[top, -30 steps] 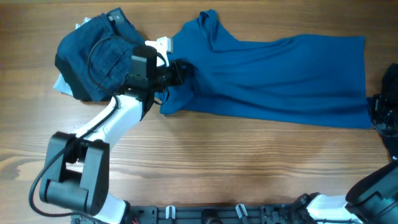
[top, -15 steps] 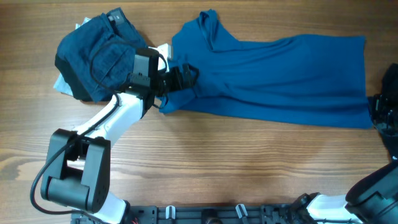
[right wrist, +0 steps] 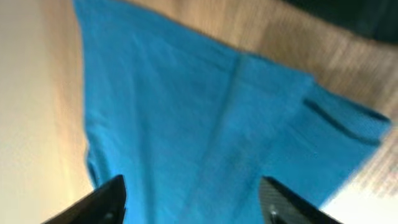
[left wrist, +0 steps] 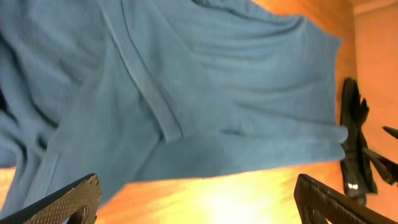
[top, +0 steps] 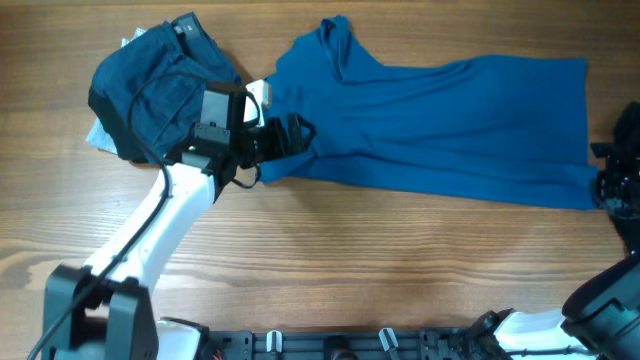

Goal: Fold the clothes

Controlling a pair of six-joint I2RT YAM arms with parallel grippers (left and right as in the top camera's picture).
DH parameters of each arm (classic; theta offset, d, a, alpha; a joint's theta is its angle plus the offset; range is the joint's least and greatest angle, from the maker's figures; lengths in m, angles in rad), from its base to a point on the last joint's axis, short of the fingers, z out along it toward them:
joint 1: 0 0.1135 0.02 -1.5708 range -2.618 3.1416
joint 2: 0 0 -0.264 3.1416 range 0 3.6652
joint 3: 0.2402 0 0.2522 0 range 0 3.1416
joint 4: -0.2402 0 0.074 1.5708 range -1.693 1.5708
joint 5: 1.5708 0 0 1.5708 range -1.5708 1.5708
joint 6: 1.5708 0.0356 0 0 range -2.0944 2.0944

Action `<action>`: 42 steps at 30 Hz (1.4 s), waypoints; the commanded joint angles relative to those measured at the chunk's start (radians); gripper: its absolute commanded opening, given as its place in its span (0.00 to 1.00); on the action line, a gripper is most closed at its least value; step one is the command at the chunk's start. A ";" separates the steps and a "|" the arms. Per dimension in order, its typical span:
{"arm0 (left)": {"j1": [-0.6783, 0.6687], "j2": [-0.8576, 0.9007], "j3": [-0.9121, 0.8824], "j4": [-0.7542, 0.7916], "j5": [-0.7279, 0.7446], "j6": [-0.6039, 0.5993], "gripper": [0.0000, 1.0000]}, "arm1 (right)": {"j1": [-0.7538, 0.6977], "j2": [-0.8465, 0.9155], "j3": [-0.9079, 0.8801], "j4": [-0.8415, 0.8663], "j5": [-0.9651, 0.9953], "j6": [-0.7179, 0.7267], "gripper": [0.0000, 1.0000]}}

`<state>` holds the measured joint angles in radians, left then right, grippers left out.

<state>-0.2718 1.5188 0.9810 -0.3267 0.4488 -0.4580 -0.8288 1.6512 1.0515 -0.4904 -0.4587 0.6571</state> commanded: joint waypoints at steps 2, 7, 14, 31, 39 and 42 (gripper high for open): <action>0.003 -0.046 0.009 -0.087 0.060 0.063 1.00 | 0.007 0.011 0.013 -0.147 0.056 -0.165 0.57; -0.012 -0.047 0.009 -0.120 0.059 0.070 0.99 | 0.018 0.016 -0.014 -0.194 0.144 -0.182 0.38; -0.032 -0.047 0.009 -0.139 0.060 0.085 0.99 | 0.024 0.132 -0.027 -0.106 0.137 -0.126 0.35; -0.035 -0.047 0.009 -0.132 0.059 0.085 1.00 | 0.024 0.198 -0.028 0.180 -0.084 -0.140 0.10; -0.035 -0.047 0.009 -0.127 0.060 0.085 1.00 | 0.023 0.196 -0.025 0.352 -0.390 -0.097 0.04; -0.035 -0.047 0.009 -0.128 0.060 0.085 1.00 | 0.015 0.192 -0.025 0.294 -0.458 -0.116 0.23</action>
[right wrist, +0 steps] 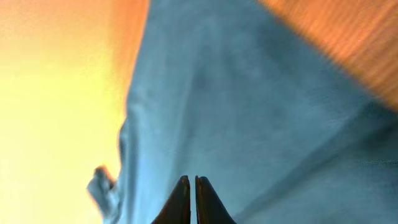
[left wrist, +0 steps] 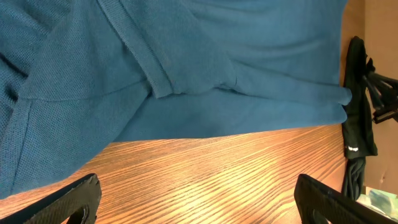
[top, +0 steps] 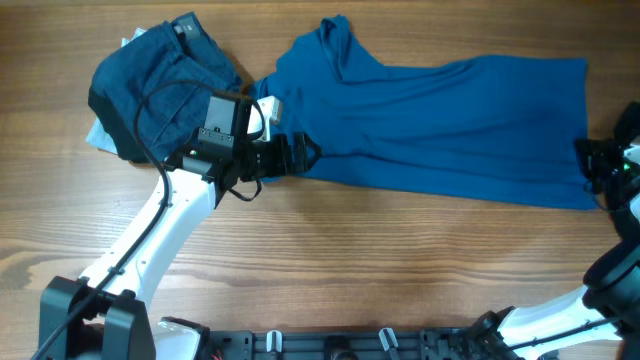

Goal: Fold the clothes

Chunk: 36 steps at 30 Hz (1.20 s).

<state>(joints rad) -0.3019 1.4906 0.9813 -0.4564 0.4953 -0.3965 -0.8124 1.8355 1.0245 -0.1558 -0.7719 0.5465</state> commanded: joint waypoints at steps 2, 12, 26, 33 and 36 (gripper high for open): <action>-0.005 -0.018 0.008 -0.001 0.013 0.023 1.00 | -0.011 0.002 0.003 -0.114 -0.153 -0.036 0.27; -0.017 -0.019 0.061 -0.052 0.039 0.039 1.00 | -0.006 -0.034 0.004 -0.239 -0.403 -0.284 0.36; -0.014 0.344 0.744 -0.218 -0.130 0.275 0.99 | 0.287 -0.337 0.205 0.066 -0.491 -0.061 0.56; -0.014 0.682 0.902 -0.115 -0.134 0.269 0.98 | 0.414 -0.335 0.206 0.058 -0.428 0.019 0.66; -0.014 0.740 0.902 -0.075 -0.138 0.224 0.99 | 0.431 -0.335 0.206 0.051 -0.330 0.216 0.58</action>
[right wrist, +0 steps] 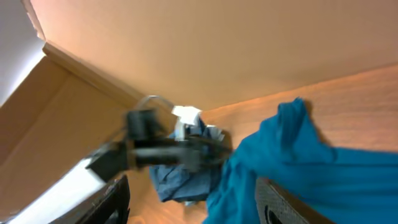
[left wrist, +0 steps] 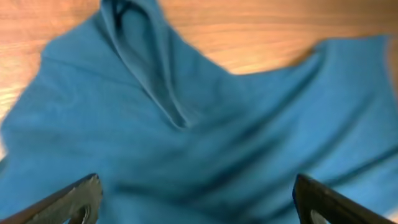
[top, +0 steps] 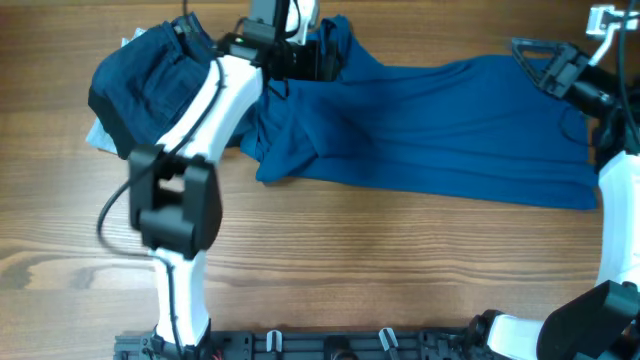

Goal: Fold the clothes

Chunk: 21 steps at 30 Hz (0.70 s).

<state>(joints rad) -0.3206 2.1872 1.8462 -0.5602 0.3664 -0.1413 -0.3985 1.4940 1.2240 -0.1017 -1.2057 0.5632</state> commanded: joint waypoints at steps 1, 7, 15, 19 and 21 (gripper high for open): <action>0.005 0.051 0.037 0.026 -0.009 -0.031 0.99 | 0.018 0.006 0.006 -0.011 0.161 0.225 0.55; 0.005 0.042 0.037 -0.031 -0.008 -0.031 1.00 | 0.020 0.008 0.013 -0.031 0.600 -0.034 0.58; 0.005 0.026 0.038 -0.151 -0.008 -0.023 1.00 | 0.011 0.049 0.156 -0.577 1.212 -0.301 0.64; 0.018 -0.046 0.054 -0.232 -0.009 -0.023 0.99 | -0.051 0.101 0.156 -0.835 1.228 -0.266 0.64; 0.025 -0.102 0.056 -0.278 -0.011 -0.023 1.00 | -0.108 0.156 0.156 -0.912 1.200 -0.249 0.65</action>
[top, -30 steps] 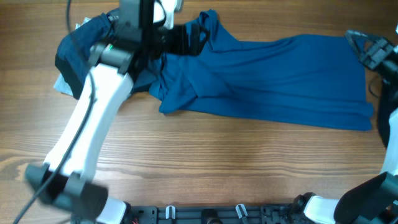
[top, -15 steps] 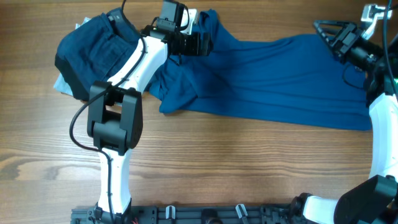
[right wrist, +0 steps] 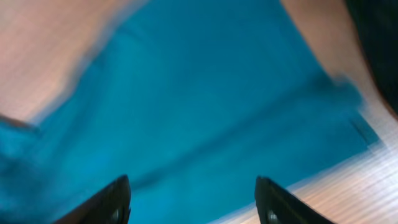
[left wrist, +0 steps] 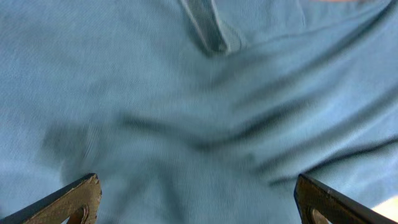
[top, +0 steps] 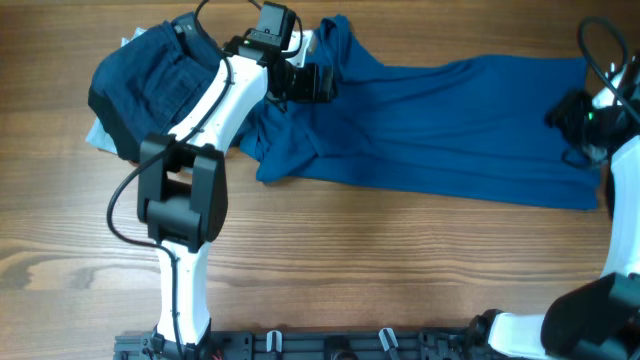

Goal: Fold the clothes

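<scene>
A blue polo shirt (top: pixel 440 130) lies spread across the back of the wooden table, collar to the left and hem to the right. My left gripper (top: pixel 318 83) hovers open over the collar and shoulder area. In the left wrist view its spread fingers (left wrist: pixel 78 198) frame wrinkled blue fabric (left wrist: pixel 199 112), with nothing between them. Over the shirt's right end near the hem, my right gripper (top: pixel 560 113) is also open. Its fingers (right wrist: pixel 115 199) stand apart above blurred blue cloth (right wrist: pixel 186 112), with a strip of table at the corner.
Folded dark denim jeans (top: pixel 150 80) lie at the back left on a pale blue garment (top: pixel 97 135), touching the shirt's left side. Bare wood (top: pixel 400 270) runs along the front of the table.
My right gripper, raised at the back right before, is now down over the shirt's right end. The left gripper has shifted slightly forward from the collar and sits closer to the fabric.
First my left gripper was open at the shirt's lower left edge and the right was open by the hem. Then the right showed shut at the hem. Later the left stood over the collar and the right was raised, open. Now both hang open over the shirt's ends.
</scene>
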Controlling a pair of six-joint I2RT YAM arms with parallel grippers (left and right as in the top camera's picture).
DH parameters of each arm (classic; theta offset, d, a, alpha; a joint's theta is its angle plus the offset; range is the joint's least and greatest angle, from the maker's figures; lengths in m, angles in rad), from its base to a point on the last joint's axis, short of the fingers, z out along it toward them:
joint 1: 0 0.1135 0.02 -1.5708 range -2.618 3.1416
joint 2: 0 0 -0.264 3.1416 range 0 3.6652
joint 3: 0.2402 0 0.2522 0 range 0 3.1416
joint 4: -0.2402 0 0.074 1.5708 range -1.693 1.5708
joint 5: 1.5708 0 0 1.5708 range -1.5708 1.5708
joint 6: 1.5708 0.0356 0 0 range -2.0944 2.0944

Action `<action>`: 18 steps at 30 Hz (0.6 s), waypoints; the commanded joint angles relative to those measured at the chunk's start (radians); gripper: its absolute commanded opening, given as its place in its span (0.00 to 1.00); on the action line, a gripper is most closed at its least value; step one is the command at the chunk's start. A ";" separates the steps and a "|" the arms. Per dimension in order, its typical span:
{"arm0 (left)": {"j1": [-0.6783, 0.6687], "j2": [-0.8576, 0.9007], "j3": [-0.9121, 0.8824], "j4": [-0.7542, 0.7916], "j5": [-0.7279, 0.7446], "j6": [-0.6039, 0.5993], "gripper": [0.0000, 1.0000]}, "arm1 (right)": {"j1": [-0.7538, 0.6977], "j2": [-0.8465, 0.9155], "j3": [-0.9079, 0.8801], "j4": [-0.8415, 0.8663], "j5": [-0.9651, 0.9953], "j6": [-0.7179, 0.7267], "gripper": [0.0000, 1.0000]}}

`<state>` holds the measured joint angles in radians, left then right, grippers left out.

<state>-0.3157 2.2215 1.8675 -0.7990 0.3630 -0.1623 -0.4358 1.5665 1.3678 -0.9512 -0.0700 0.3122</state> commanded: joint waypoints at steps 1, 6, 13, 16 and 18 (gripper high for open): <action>0.023 -0.161 0.035 -0.068 -0.016 -0.002 1.00 | -0.097 0.108 0.012 -0.082 0.040 0.002 0.65; 0.037 -0.230 0.035 -0.272 -0.028 -0.002 1.00 | -0.241 0.242 0.011 -0.127 -0.063 0.002 0.66; 0.040 -0.225 -0.045 -0.422 -0.037 -0.003 1.00 | -0.291 0.372 -0.058 0.058 -0.193 0.005 0.56; 0.040 -0.225 -0.110 -0.421 -0.037 -0.003 1.00 | -0.282 0.407 -0.066 0.084 -0.181 0.026 0.49; 0.040 -0.225 -0.154 -0.421 -0.037 -0.003 1.00 | -0.282 0.424 -0.067 0.079 -0.134 0.049 0.38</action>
<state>-0.2810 1.9820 1.7805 -1.2163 0.3363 -0.1623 -0.7235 1.9545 1.3136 -0.8726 -0.2207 0.3271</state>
